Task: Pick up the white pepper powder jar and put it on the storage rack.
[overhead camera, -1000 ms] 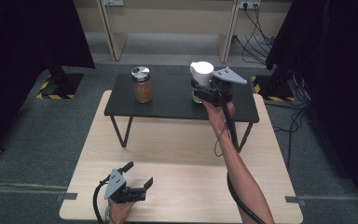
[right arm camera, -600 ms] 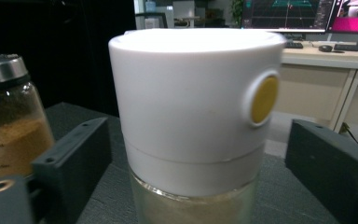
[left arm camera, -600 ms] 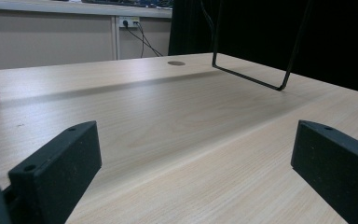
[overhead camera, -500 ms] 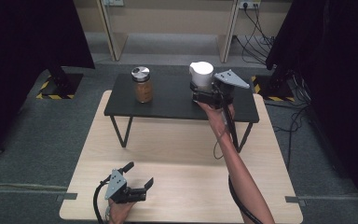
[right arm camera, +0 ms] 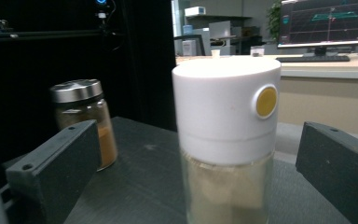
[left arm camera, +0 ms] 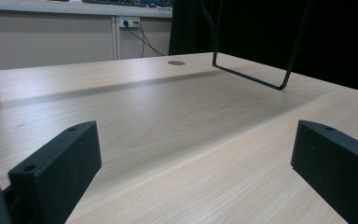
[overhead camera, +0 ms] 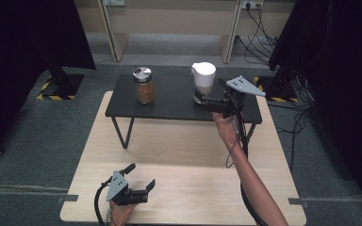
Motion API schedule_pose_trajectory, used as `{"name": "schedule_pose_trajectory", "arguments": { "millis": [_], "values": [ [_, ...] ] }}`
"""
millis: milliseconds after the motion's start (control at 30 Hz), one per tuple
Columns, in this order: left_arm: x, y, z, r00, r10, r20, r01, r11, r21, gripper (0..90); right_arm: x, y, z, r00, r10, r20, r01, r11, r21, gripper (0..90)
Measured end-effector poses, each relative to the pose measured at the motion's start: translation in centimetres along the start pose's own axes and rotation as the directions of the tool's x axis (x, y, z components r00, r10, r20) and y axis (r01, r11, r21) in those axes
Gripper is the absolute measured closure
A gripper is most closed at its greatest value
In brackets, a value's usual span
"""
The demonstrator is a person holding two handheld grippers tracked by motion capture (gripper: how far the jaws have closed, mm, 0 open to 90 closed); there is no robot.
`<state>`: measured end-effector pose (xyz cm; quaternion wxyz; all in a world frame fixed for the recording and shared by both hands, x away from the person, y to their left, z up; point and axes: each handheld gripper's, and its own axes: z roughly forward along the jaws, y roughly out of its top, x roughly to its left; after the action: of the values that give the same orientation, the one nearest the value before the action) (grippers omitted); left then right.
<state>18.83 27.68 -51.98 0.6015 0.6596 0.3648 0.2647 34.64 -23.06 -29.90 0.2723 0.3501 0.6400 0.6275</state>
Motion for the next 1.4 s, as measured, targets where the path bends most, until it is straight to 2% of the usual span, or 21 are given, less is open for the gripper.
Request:
{"name": "schedule_pose_trajectory", "arguments": {
  "millis": [100,433,633,900,1167,1300,1400],
  "values": [
    [0.0,0.0,0.0,1.0,-0.001,-0.001,0.001,1.0,0.0,0.7,-0.3,-0.7,-1.4,0.9987,0.042,-0.03,-0.042,0.999,-0.005,0.1],
    [0.0,0.0,0.0,1.0,-0.003,-0.003,0.003,1.0,-0.001,0.7,-0.1,-3.1,-5.4,0.9957,0.013,-0.092,-0.014,1.0,-0.016,0.1],
    [0.0,0.0,0.0,1.0,-0.002,-0.004,0.002,1.0,0.002,0.7,0.1,-4.6,-7.3,0.9918,0.033,-0.124,-0.035,0.999,-0.016,0.1],
    [0.0,0.1,0.0,1.0,0.0,-0.004,0.0,1.0,0.004,0.7,0.4,-6.7,-9.7,0.9899,0.011,-0.141,-0.011,1.0,0.003,0.1],
    [0.0,0.1,0.0,1.0,0.001,-0.005,-0.001,1.0,0.004,0.7,0.5,-10.4,-11.4,0.9897,-0.007,-0.143,0.013,0.999,0.042,0.1],
    [0.0,0.1,0.0,1.0,-0.001,-0.004,0.001,1.0,0.004,0.7,0.3,-12.2,-12.1,0.9904,0.013,-0.137,-0.008,0.999,0.042,0.1],
    [0.0,0.1,0.0,1.0,0.0,-0.004,0.0,1.0,0.004,0.7,0.3,-13.2,-12.4,0.9913,0.01,-0.131,-0.003,0.999,0.055,0.1]
  ]
}}
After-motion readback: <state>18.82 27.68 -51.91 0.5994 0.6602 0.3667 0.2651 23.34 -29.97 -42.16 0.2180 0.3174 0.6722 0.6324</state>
